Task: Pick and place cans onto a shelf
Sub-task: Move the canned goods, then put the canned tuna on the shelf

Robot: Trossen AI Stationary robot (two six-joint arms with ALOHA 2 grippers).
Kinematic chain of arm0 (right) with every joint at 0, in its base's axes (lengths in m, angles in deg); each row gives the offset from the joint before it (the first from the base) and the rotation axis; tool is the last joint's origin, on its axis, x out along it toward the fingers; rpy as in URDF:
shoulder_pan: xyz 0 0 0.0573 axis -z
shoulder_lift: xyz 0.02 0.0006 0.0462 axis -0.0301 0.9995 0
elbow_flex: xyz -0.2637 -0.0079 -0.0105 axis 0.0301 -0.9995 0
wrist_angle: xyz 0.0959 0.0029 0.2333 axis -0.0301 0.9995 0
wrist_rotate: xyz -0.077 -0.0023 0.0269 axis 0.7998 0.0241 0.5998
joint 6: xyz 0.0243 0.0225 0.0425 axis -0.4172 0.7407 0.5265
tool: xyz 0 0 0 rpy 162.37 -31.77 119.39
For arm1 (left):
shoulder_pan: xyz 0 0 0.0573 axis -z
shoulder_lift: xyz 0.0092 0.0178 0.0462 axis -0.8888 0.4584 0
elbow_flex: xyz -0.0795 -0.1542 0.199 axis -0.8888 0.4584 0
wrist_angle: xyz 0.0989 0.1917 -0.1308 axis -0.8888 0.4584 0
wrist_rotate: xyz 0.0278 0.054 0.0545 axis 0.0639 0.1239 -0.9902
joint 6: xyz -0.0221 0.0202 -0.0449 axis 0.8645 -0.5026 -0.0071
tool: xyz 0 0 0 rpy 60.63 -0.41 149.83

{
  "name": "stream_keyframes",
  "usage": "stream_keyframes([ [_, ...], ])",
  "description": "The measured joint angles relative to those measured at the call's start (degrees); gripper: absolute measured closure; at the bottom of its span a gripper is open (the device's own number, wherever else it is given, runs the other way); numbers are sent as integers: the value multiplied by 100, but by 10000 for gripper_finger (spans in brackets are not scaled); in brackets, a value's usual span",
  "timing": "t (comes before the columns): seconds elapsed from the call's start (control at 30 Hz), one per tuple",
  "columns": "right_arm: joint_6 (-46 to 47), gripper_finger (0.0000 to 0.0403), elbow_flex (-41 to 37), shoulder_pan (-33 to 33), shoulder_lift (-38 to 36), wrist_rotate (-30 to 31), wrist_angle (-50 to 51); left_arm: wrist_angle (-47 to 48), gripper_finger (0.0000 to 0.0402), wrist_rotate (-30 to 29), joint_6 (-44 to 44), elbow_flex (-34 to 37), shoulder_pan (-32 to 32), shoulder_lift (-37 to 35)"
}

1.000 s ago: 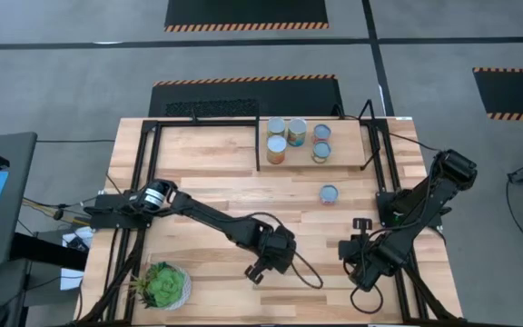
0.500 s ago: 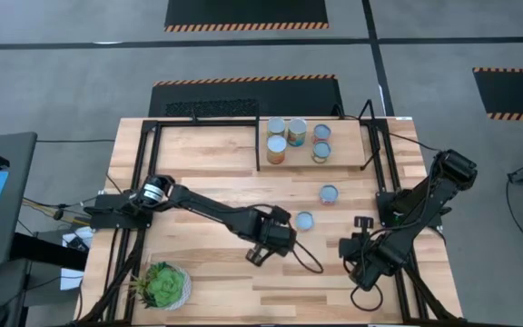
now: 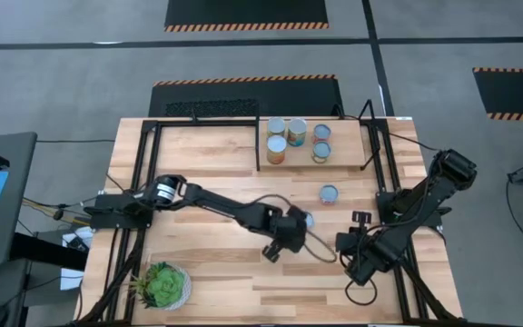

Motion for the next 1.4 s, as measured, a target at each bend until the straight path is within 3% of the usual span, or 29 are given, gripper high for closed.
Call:
stream_keyframes([
  [0.2,-12,301,0,7,-1,-11,63,-262,402,180,-162,-165,-350,46],
  [0.37,-12,301,0,-30,0,-14,133,-138,401,843,-28,-163,-481,50],
  [0.5,-11,301,0,-28,-1,-14,153,-352,401,865,-149,-179,-434,164],
  [0.73,226,301,0,-27,-2,-27,196,-839,401,-345,-268,-161,-467,421],
  [0.9,289,301,0,-70,-2,-29,239,-608,402,-457,-177,-163,-441,169],
  [1.0,293,301,0,-65,0,16,329,36,401,-686,30,-172,-409,-67],
  [1.07,301,301,0,-55,0,292,426,590,402,-804,246,-169,-390,-209],
  [1.2,300,301,0,116,0,1411,468,1785,401,-823,714,-167,-358,-588],
  [1.4,289,301,4,786,0,2627,564,3509,401,-813,1193,-8,-444,-1018],
])
